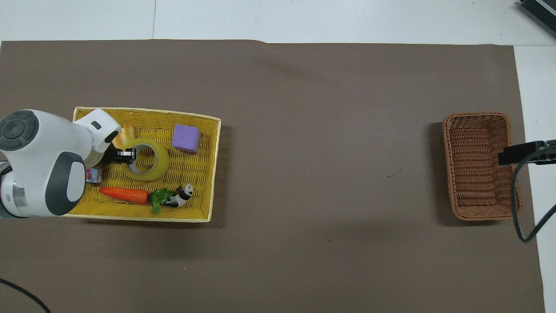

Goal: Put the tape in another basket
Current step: 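Reach the left gripper down into the tray and grasp the yellow tape, then lift the tape with the left gripper while the right gripper approaches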

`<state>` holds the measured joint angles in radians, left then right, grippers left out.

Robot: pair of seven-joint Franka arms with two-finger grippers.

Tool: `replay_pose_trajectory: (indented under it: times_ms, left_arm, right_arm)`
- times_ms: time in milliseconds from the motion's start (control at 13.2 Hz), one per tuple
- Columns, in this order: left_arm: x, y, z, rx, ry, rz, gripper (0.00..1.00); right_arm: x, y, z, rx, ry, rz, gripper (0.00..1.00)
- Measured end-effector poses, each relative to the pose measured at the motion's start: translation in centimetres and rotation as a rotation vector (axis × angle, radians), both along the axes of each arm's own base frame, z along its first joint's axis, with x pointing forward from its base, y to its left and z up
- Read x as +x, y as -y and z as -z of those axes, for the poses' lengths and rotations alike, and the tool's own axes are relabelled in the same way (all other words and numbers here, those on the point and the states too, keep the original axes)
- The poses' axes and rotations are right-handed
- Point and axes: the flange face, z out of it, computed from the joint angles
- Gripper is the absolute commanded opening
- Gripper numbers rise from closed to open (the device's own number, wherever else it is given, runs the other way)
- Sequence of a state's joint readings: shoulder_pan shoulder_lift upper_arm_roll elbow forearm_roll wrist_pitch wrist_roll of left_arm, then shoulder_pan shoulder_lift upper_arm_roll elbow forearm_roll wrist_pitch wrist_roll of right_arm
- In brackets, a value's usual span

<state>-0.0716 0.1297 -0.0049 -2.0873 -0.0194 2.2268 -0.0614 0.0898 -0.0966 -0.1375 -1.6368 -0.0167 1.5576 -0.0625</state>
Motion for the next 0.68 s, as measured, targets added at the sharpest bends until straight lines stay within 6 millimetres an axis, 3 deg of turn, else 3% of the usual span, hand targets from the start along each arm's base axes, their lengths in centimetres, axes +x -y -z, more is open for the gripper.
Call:
replay_pose_trajectory:
  times_ms: [303,379,530,682]
  left_arm:
    - [1.6,-0.1,-10.6,-0.002,-0.003,-0.011,0.00]
    - [1.5,0.0,-12.1,-0.005,0.004,-0.027,0.00]
    - [1.3,1.2,-12.5,-0.064,-0.004,-0.082,0.00]
    - [1.0,4.3,-12.2,-0.195,-0.034,-0.112,0.00]
  right_arm:
    - [0.1,-1.2,0.0,0.115,0.003,0.014,1.00]
    - [0.1,-1.8,0.0,0.157,0.001,0.035,1.00]
    - [0.2,-4.3,0.1,0.257,-0.018,0.104,1.00]
    - [0.3,-8.8,0.2,0.300,-0.032,0.169,1.00]
